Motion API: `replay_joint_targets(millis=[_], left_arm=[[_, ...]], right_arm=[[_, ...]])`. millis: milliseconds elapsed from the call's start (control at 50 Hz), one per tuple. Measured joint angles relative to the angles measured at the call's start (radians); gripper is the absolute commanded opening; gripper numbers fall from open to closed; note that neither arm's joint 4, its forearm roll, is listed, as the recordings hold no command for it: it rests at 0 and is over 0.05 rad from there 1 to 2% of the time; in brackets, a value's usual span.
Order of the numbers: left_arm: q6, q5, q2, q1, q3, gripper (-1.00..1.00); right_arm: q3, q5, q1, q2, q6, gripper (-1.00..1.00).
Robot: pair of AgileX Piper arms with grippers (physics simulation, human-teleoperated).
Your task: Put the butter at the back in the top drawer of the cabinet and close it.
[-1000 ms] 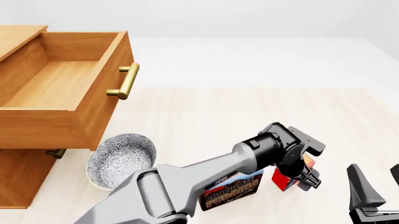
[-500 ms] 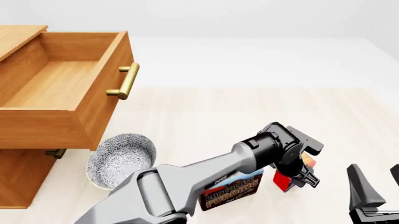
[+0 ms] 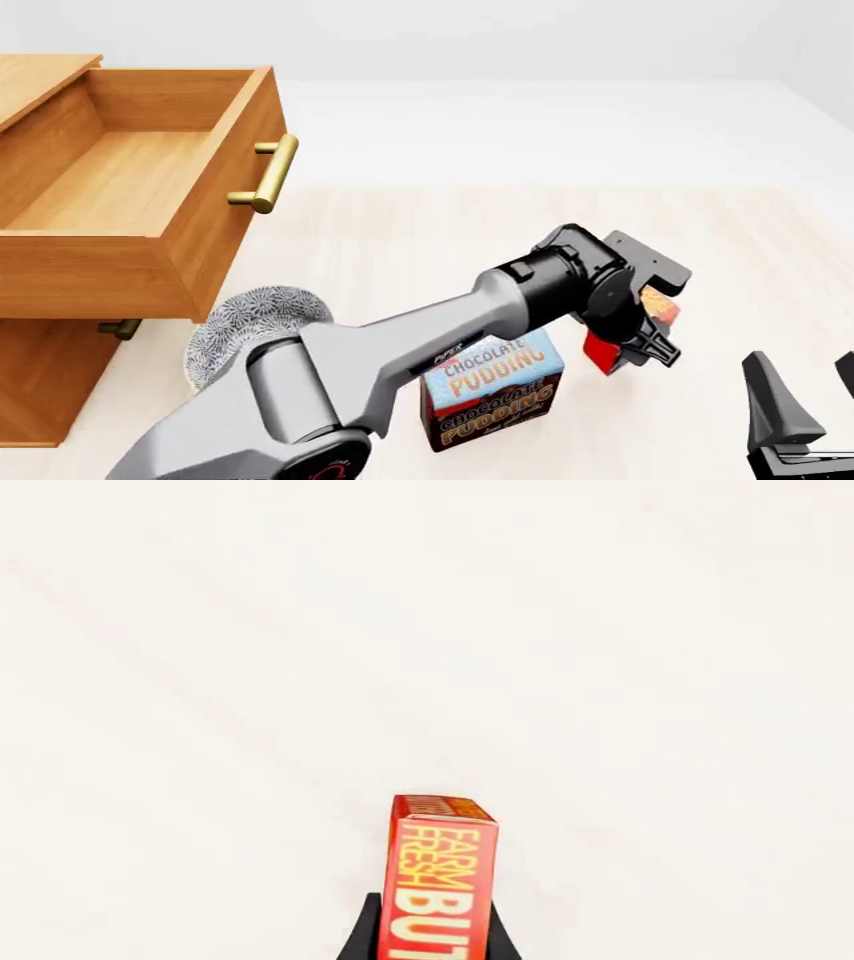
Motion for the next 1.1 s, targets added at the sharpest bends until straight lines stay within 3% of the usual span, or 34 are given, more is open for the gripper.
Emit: replay_joint_targets(millis=[540, 1100], left_arm=[[0.026, -0.032, -0.194, 0.0, 0.123, -1.0], [0.07, -0.057, -0.475, 0.025, 0.319, -1.0]], right_arm=[[0.0, 0.0, 0.0, 0.0, 0.0, 1.0], [0.0, 0.0, 0.0, 0.0, 0.0, 1.0]])
